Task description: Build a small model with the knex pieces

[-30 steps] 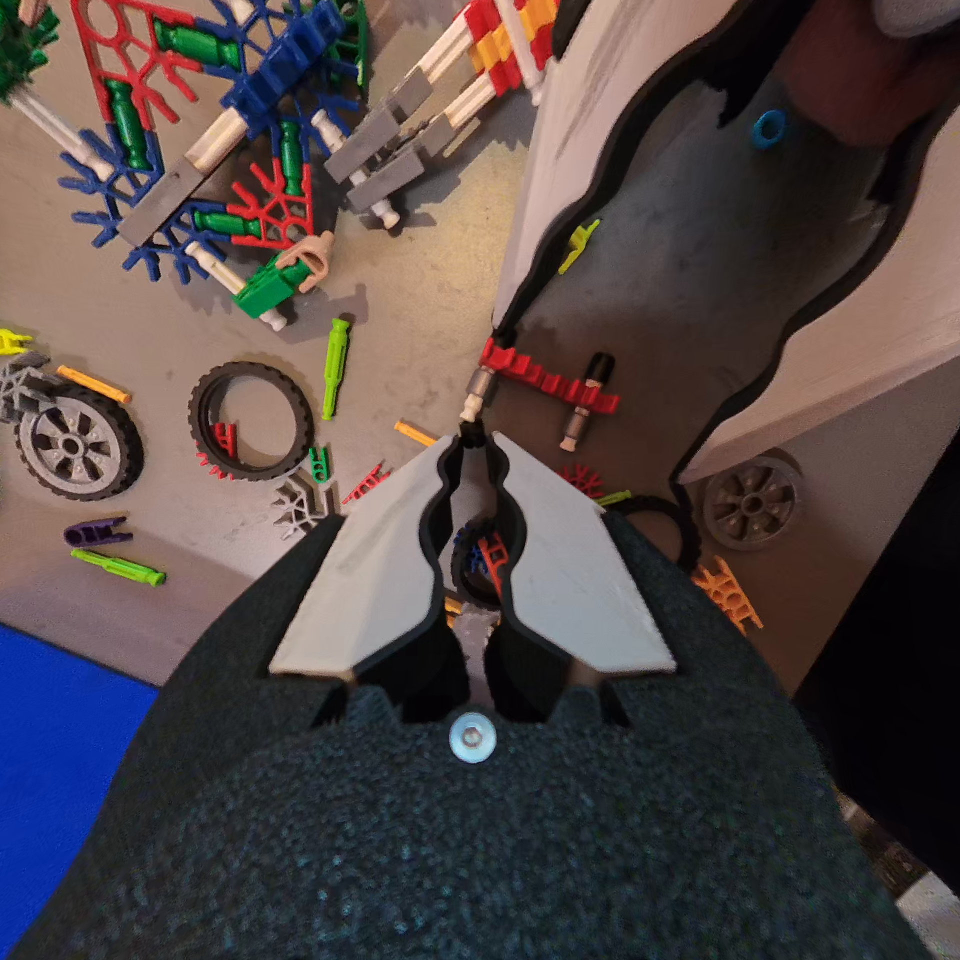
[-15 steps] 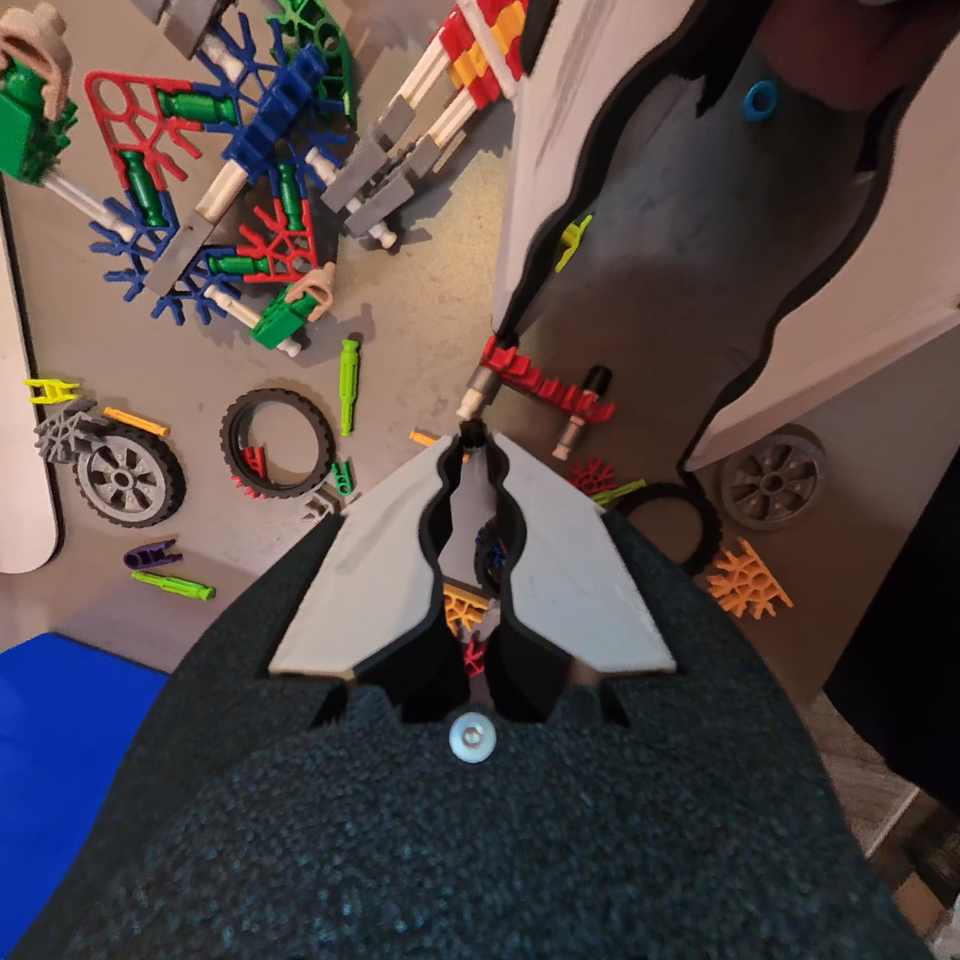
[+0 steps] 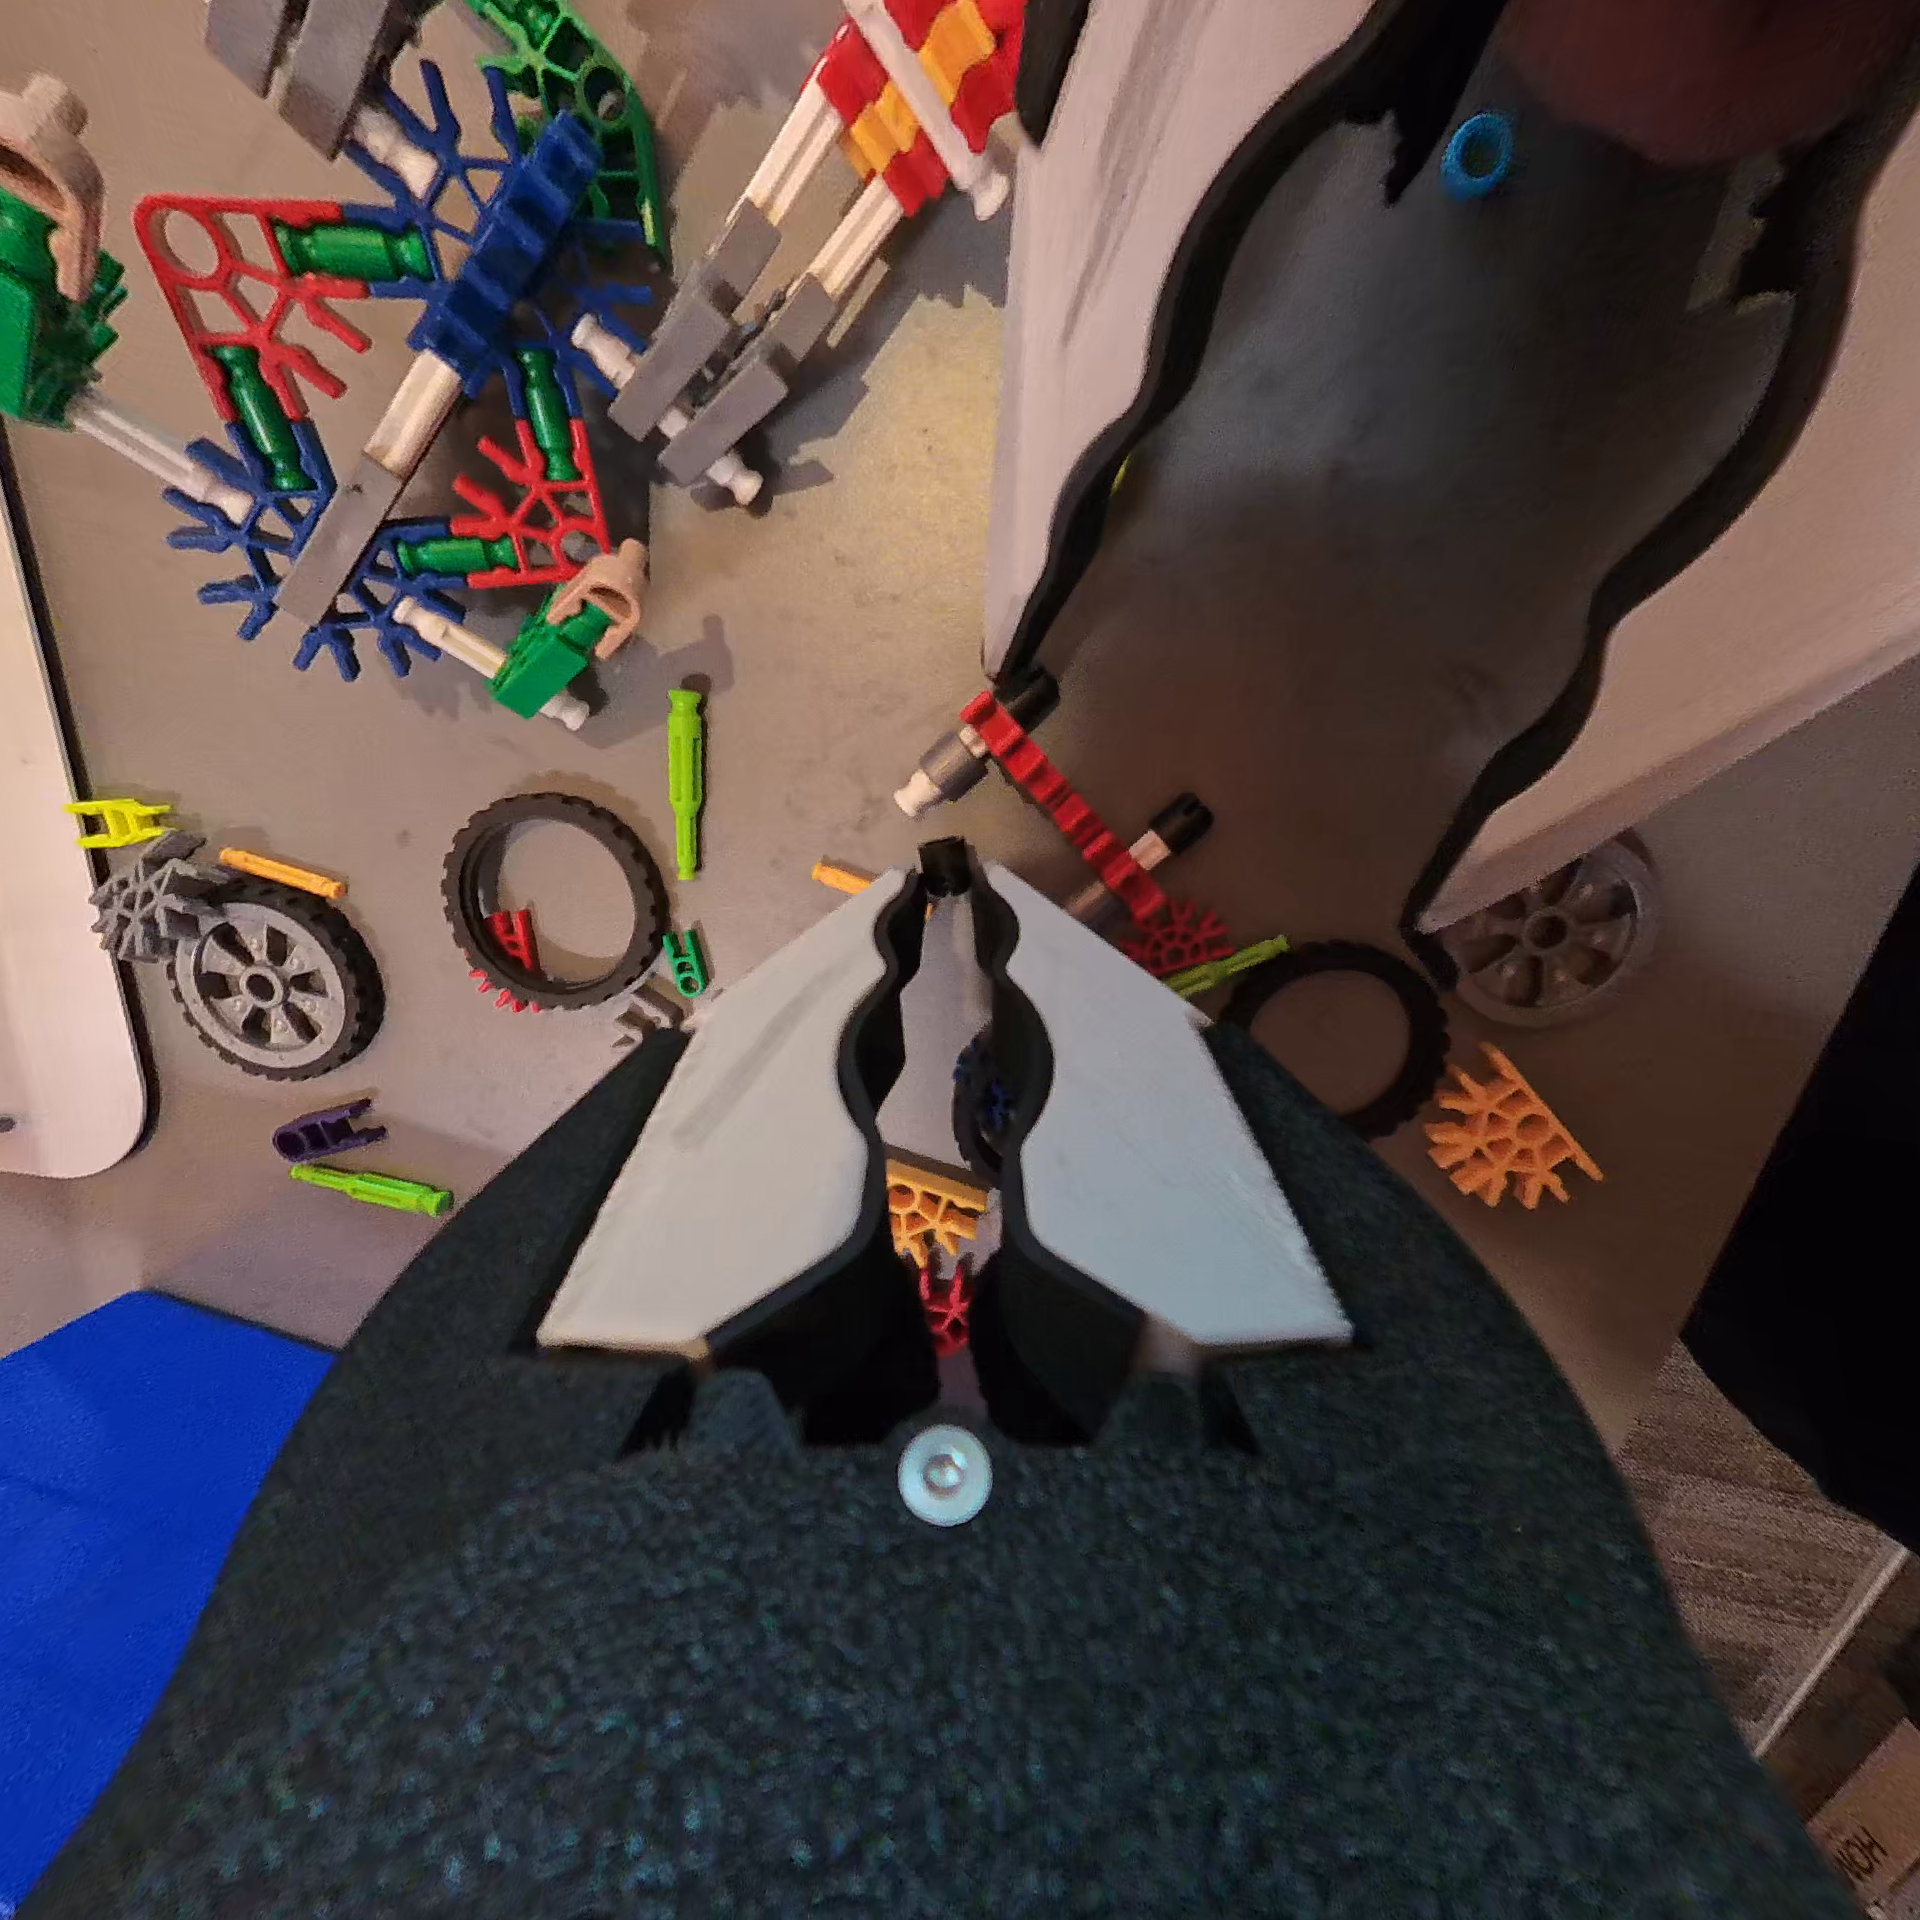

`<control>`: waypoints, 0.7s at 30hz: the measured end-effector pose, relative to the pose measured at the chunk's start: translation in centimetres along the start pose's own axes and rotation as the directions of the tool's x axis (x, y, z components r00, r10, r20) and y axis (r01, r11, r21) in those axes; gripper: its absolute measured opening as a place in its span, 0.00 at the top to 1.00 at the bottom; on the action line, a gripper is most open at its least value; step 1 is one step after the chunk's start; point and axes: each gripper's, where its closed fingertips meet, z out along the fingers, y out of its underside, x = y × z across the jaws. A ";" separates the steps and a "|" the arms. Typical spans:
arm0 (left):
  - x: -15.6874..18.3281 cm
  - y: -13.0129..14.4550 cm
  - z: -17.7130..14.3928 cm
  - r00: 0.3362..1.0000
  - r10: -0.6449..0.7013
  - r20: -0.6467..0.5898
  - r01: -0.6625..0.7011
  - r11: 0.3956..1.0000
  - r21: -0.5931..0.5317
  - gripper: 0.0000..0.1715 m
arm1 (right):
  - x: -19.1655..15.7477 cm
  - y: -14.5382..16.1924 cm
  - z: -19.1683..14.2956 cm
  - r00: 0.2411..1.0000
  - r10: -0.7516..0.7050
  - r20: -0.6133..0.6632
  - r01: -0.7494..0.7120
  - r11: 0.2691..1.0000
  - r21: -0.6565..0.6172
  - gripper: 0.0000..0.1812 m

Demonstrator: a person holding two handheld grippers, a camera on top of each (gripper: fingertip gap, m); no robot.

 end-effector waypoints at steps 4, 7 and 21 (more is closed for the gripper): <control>-0.1 0.3 0.2 1.000 -0.005 -0.003 0.005 1.000 0.004 0.96 | 0.0 0.0 0.1 0.999 -0.043 -0.021 0.043 0.999 -0.009 0.59; 0.0 0.4 0.4 1.000 -0.001 -0.009 0.001 1.000 0.003 0.96 | 0.0 0.2 0.7 0.998 -0.064 -0.026 0.062 0.997 -0.046 0.58; -0.2 0.8 0.3 0.994 0.081 -0.078 -0.081 0.997 0.003 0.96 | -0.1 0.7 1.5 0.999 -0.045 0.025 0.047 0.993 -0.105 0.57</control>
